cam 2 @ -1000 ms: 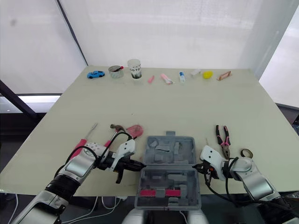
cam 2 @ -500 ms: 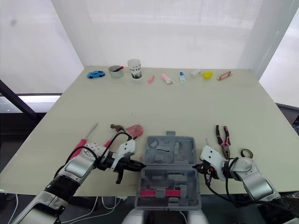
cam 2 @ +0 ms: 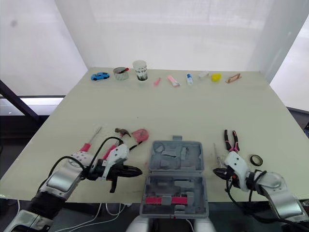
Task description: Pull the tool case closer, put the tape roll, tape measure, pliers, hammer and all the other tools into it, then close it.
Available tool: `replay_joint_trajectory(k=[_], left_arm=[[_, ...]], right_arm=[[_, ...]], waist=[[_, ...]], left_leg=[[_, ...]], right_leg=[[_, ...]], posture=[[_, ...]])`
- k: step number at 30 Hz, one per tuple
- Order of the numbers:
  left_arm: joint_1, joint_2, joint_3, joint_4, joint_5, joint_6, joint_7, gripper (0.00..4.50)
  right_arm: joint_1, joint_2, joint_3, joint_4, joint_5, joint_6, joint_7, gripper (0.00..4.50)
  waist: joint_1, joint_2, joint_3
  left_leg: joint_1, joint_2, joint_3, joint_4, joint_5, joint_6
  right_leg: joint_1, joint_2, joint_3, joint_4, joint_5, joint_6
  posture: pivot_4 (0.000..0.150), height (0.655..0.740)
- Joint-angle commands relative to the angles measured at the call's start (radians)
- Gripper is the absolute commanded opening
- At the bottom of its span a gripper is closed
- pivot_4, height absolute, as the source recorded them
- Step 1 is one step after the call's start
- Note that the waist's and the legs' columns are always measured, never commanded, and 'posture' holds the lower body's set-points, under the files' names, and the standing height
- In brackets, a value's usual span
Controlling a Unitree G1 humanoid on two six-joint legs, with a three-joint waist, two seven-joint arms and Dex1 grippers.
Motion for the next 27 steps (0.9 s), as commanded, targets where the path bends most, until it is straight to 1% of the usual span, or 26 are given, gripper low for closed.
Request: replay_joint_trajectory(k=[1,8,10,12,14,15,17,19,20,22,23,24,25,27], left_arm=[[0.056,-0.002,0.11,-0.108,-0.088,0.013,0.047,0.02],[0.231,-0.028,0.328,-0.225,-0.2,0.034,0.18,0.02],[0.285,-0.048,0.413,-0.235,-0.236,0.034,0.226,0.02],[0.332,-0.065,0.488,-0.214,-0.249,0.006,0.258,0.02],[0.366,-0.086,0.552,-0.192,-0.274,-0.028,0.268,0.53],[0.386,-0.094,0.586,-0.177,-0.285,-0.046,0.271,0.87],[0.427,-0.101,0.634,-0.144,-0.279,-0.092,0.268,1.78],[0.465,-0.105,0.668,-0.116,-0.278,-0.12,0.271,2.7],[0.48,-0.108,0.684,-0.103,-0.282,-0.132,0.273,3.27],[0.511,-0.11,0.714,-0.069,-0.281,-0.163,0.273,4.31],[0.526,-0.112,0.733,-0.042,-0.279,-0.182,0.276,4.5],[0.54,-0.113,0.751,-0.014,-0.276,-0.199,0.278,4.5],[0.552,-0.113,0.765,0.012,-0.274,-0.213,0.281,4.5],[0.58,-0.121,0.783,0.056,-0.267,-0.238,0.283,4.5]], right_arm=[[0.052,0.014,-0.099,-0.059,0.053,-0.065,-0.03,0.0],[0.14,0.109,-0.231,-0.118,0.151,-0.106,-0.118,0.0],[0.135,0.168,-0.316,-0.108,0.22,-0.139,-0.162,0.0],[0.152,0.193,-0.372,-0.094,0.227,-0.197,-0.181,0.0],[0.184,0.195,-0.402,-0.077,0.219,-0.244,-0.17,0.0],[0.204,0.198,-0.42,-0.07,0.229,-0.258,-0.161,0.24],[0.239,0.202,-0.449,-0.056,0.244,-0.279,-0.15,0.79],[0.272,0.203,-0.47,-0.045,0.263,-0.293,-0.137,1.67],[0.289,0.203,-0.48,-0.041,0.273,-0.299,-0.131,2.28],[0.322,0.205,-0.498,-0.037,0.295,-0.307,-0.12,3.33],[0.345,0.209,-0.51,-0.042,0.31,-0.307,-0.114,3.85],[0.368,0.215,-0.522,-0.05,0.325,-0.304,-0.113,4.38],[0.388,0.222,-0.531,-0.058,0.342,-0.3,-0.109,4.45],[0.43,0.245,-0.546,-0.067,0.363,-0.3,-0.111,4.45]], waist=[[0.0,0.0,0.0],[-0.003,0.001,0.001],[-0.002,0.002,0.001],[-0.001,0.002,0.001],[0.001,0.002,0.001],[0.003,0.002,0.001],[0.003,0.002,0.001],[0.002,0.002,0.001],[0.001,0.002,0.001],[0.0,0.002,0.001],[0.0,0.002,0.001],[-0.001,0.003,0.001],[-0.001,0.003,0.001],[-0.001,0.003,0.001]], left_leg=[[0.0,0.0,0.0,0.0,0.0,0.0],[0.001,0.003,0.0,0.0,0.0,0.0],[0.001,0.004,0.0,-0.001,0.0,0.0],[0.001,0.005,0.001,-0.001,0.0,0.0],[0.001,0.005,0.001,-0.001,0.0,0.0],[0.001,0.004,0.0,-0.001,0.0,0.0],[0.001,0.004,0.0,-0.001,0.0,0.0],[0.001,0.004,0.001,-0.001,0.0,0.0],[0.001,0.005,0.001,-0.001,0.0,0.0],[0.001,0.005,0.001,-0.001,0.0,0.0],[0.002,0.006,0.002,-0.001,0.0,0.0],[0.002,0.006,0.002,-0.001,0.0,0.0],[0.002,0.007,0.002,-0.001,0.0,0.0],[0.002,0.007,0.002,-0.001,0.0,-0.001]], right_leg=[[0.0,0.0,0.0,0.0,0.0,0.0],[0.0,0.0,0.0,0.0,0.0,0.0],[0.0,0.0,0.0,0.0,0.0,-0.001],[0.0,-0.001,0.0,0.0,0.0,-0.001],[0.0,-0.001,0.0,0.0,0.0,-0.001],[0.0,-0.001,-0.001,-0.001,0.0,-0.001],[0.001,-0.001,-0.001,-0.001,0.0,-0.001],[0.0,-0.001,0.0,-0.001,-0.001,-0.001],[0.0,-0.001,0.0,-0.001,-0.001,-0.001],[0.0,-0.001,0.0,-0.001,-0.001,-0.002],[0.0,-0.002,0.0,-0.001,-0.001,-0.002],[0.0,-0.002,0.0,-0.001,-0.001,-0.002],[0.0,-0.002,0.0,-0.001,-0.001,-0.002],[0.0,-0.002,-0.001,-0.001,-0.002,-0.002]], posture=[[0.15,0.74],[0.15,0.74],[0.15,0.74],[0.15,0.74],[0.15,0.74],[0.15,0.74],[0.15,0.74],[0.15,0.74],[0.15,0.74],[0.15,0.74],[0.15,0.74],[0.15,0.74],[0.15,0.74],[0.15,0.74]])
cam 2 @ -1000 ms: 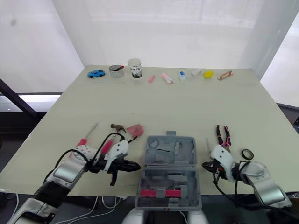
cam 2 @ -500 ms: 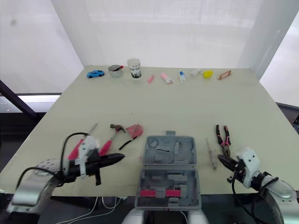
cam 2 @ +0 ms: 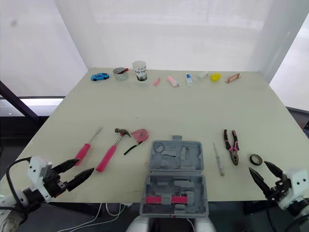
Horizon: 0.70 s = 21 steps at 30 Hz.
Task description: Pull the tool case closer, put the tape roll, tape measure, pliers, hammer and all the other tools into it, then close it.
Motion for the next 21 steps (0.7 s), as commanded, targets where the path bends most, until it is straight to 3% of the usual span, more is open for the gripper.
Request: replay_joint_trajectory(k=[1,10,21], left_arm=[[0.053,-0.01,0.067,0.082,0.0,-0.074,0.005,4.5],[0.091,-0.02,0.064,0.103,-0.006,-0.115,0.015,4.5],[-0.041,0.061,-0.044,-0.037,-0.032,-0.062,-0.041,4.5]], right_arm=[[0.085,0.041,-0.067,-0.047,0.07,-0.017,0.004,4.45],[0.151,0.05,-0.107,-0.013,0.069,-0.034,0.004,4.45],[0.108,-0.101,-0.035,-0.069,-0.022,0.075,-0.013,4.45]], waist=[[0.0,0.001,0.0],[-0.001,0.001,-0.001],[0.002,0.003,-0.003]], left_leg=[[0.0,0.0,0.0,0.0,0.0,0.0],[-0.002,0.001,-0.002,-0.002,-0.003,-0.005],[-0.001,-0.001,0.0,-0.006,-0.001,-0.001]], right_leg=[[0.0,-0.001,0.0,0.0,0.0,0.0],[-0.002,-0.009,0.001,-0.003,-0.001,-0.001],[-0.002,-0.013,-0.007,-0.006,0.0,-0.002]], posture=[[0.15,0.74],[0.15,0.74],[0.15,0.74]])
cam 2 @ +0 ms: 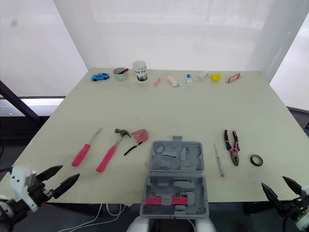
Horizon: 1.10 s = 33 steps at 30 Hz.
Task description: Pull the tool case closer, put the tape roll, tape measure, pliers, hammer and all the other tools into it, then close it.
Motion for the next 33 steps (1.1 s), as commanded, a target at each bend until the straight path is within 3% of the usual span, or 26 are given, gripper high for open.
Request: replay_joint_trajectory(k=[1,10,19,26,33], left_arm=[[-0.05,0.038,-0.049,-0.084,-0.027,0.022,-0.034,4.5],[-0.203,0.085,-0.242,-0.209,-0.058,0.111,-0.126,4.5],[-0.359,0.147,-0.409,-0.272,-0.077,0.156,-0.285,4.5],[-0.496,0.151,-0.526,-0.344,-0.094,0.184,-0.353,4.5],[-0.531,0.14,-0.565,-0.38,-0.126,0.192,-0.395,4.5]], right_arm=[[-0.023,-0.073,0.016,-0.037,-0.028,0.064,-0.004,4.45],[-0.173,-0.382,0.128,-0.002,-0.135,0.293,0.071,4.45],[-0.454,-0.598,0.369,0.233,-0.313,0.207,0.27,4.45],[-0.783,-0.627,0.635,0.443,-0.515,0.106,0.412,4.45],[-0.918,-0.602,0.74,0.527,-0.577,0.103,0.515,4.45]], waist=[[0.0,0.0,0.0],[-0.001,0.0,0.0],[-0.003,0.0,0.001],[-0.003,0.001,0.002],[-0.001,0.002,0.002]], left_leg=[[0.0,0.0,0.0,0.0,0.0,0.001],[0.0,-0.006,0.001,0.0,0.001,0.002],[0.001,-0.008,0.0,0.0,0.001,0.002],[0.001,-0.008,0.003,0.0,0.001,0.002],[0.0,-0.008,0.003,0.0,0.001,0.002]], right_leg=[[0.0,0.0,0.0,0.0,0.0,0.0],[0.001,0.008,0.002,0.0,0.0,0.0],[0.003,0.01,0.002,0.0,0.0,0.001],[0.003,0.012,0.003,0.0,0.001,0.003],[0.003,0.012,0.002,0.0,0.002,0.005]], posture=[[0.15,0.74],[0.15,0.74],[0.15,0.74],[0.15,0.74],[0.15,0.74]])
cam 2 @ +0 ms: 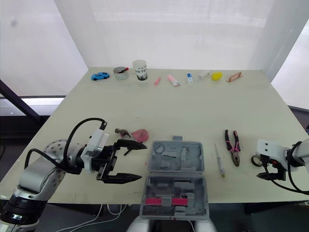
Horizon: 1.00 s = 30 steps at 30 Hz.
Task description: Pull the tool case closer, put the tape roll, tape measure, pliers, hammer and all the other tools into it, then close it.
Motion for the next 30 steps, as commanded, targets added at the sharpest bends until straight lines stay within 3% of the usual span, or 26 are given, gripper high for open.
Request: replay_joint_trajectory(k=[1,14,18,25,30], left_arm=[[-0.011,-0.001,-0.013,-0.031,-0.011,-0.013,-0.022,4.5],[-0.032,-0.03,-0.025,-0.021,0.032,-0.083,-0.01,4.5],[-0.032,-0.031,-0.024,-0.033,0.027,-0.079,-0.003,4.5],[-0.023,-0.033,-0.011,-0.03,0.016,-0.081,0.002,4.5],[-0.02,-0.048,-0.018,-0.022,0.021,-0.089,0.007,4.5]], right_arm=[[-0.04,0.005,0.015,0.025,-0.02,-0.012,0.04,4.45],[-0.249,0.109,0.146,0.329,-0.185,-0.147,0.04,4.45],[-0.303,0.141,0.156,0.424,-0.218,-0.186,0.019,3.41],[-0.342,0.154,0.153,0.484,-0.24,-0.228,0.027,0.16],[-0.348,0.142,0.143,0.492,-0.246,-0.243,0.031,0.07]], waist=[[-0.001,0.0,0.0],[-0.002,0.001,0.001],[-0.004,0.001,0.001],[-0.003,0.001,0.001],[-0.003,0.001,0.001]], left_leg=[[0.0,0.0,0.0,0.0,0.0,0.0],[0.001,0.0,0.001,0.002,0.0,0.0],[0.001,0.0,0.002,0.003,0.0,0.0],[0.001,0.0,0.002,0.003,0.0,0.0],[0.001,0.0,0.002,0.003,0.0,0.0]], right_leg=[[0.0,0.0,0.0,0.0,0.0,0.0],[0.0,0.0,0.001,0.002,0.0,0.0],[0.0,0.0,0.002,0.003,0.0,0.0],[0.0,0.0,0.002,0.004,0.0,0.0],[0.0,0.0,0.002,0.004,0.0,0.0]], posture=[[0.15,0.74],[0.15,0.74],[0.15,0.74],[0.15,0.74],[0.15,0.74]])
